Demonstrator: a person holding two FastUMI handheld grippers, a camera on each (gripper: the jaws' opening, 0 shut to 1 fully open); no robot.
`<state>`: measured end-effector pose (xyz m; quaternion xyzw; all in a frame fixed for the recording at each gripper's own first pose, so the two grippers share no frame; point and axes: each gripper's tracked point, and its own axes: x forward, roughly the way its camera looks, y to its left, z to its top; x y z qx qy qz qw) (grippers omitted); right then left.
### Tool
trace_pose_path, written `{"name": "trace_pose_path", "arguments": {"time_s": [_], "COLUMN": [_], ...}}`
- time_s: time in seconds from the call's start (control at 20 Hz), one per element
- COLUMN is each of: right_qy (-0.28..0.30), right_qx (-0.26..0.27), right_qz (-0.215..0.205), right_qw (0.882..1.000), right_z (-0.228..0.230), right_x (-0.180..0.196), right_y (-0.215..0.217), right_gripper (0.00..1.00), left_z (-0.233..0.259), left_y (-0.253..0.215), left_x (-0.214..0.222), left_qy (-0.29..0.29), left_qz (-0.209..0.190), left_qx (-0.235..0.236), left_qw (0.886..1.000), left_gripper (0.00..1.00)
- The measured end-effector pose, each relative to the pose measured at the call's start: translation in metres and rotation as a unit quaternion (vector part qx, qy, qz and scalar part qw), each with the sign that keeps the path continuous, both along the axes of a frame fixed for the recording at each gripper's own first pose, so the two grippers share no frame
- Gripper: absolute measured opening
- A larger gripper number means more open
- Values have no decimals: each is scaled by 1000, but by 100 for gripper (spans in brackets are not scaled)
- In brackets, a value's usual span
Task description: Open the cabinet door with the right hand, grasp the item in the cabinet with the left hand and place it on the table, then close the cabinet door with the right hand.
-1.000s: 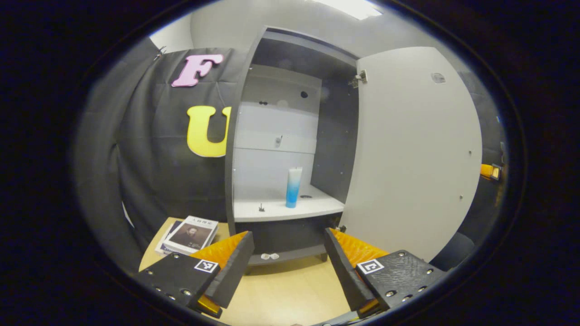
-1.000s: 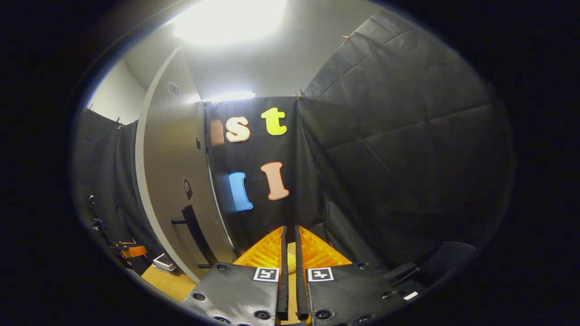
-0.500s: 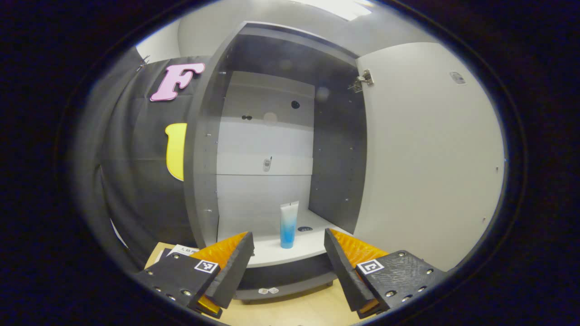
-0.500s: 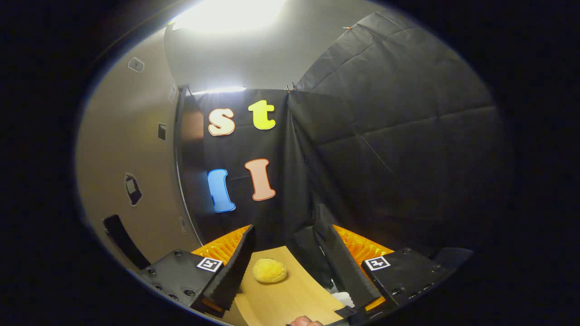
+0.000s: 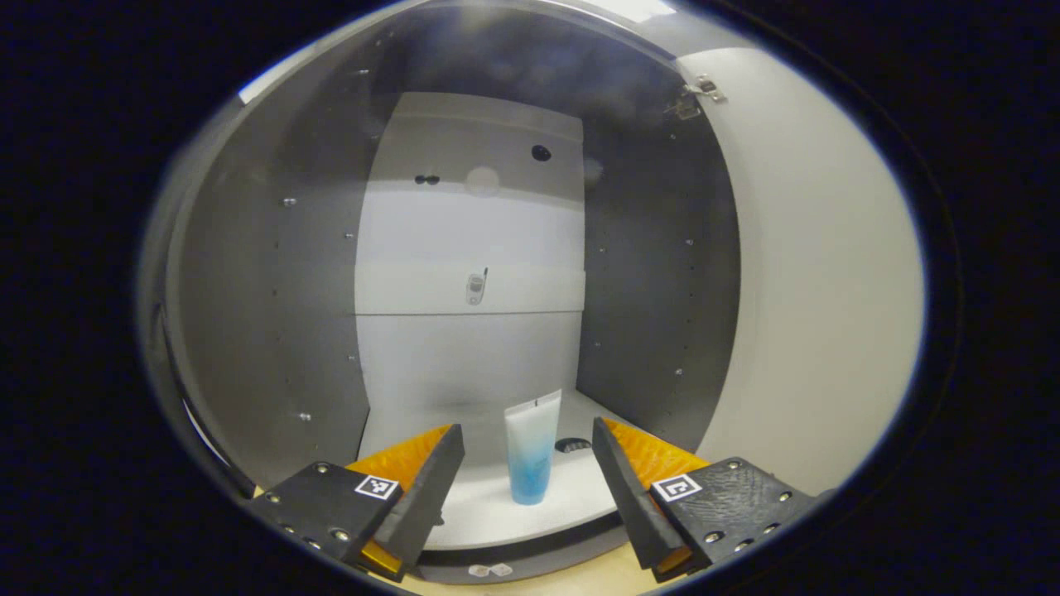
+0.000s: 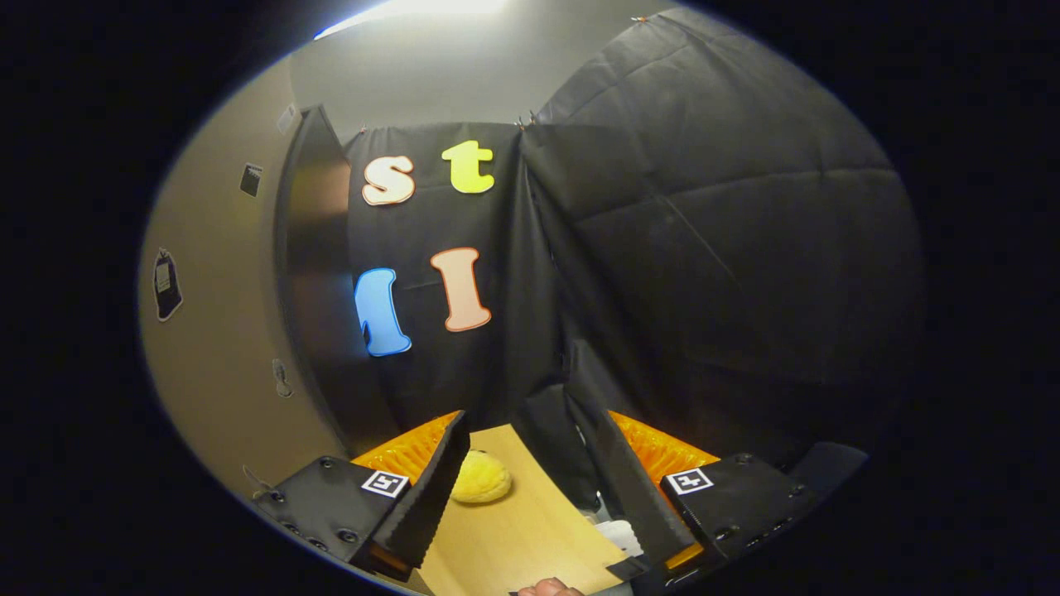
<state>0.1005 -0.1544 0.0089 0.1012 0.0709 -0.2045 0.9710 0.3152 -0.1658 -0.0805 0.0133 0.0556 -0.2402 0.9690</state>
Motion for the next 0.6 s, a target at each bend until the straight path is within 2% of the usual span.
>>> {"name": "trace_pose_path", "arguments": {"time_s": [0.2, 0.45, 0.6], "right_qy": [2, 4, 5], "right_qx": [6, 7, 12], "right_qz": [5, 19, 22], "right_qw": [1000, 1000, 1000], "right_z": [-6, -7, -8], "right_x": [14, 27, 31], "right_y": [-6, -13, -16], "right_gripper": [97, 97, 97], "left_z": [-8, -17, -24], "left_y": [-11, -27, -29], "left_x": [28, 46, 50], "left_qy": [-17, -15, -8], "left_qz": [6, -8, -10], "left_qx": [29, 26, 27], "left_qw": [999, 1000, 1000], "left_gripper": [93, 93, 59]}}
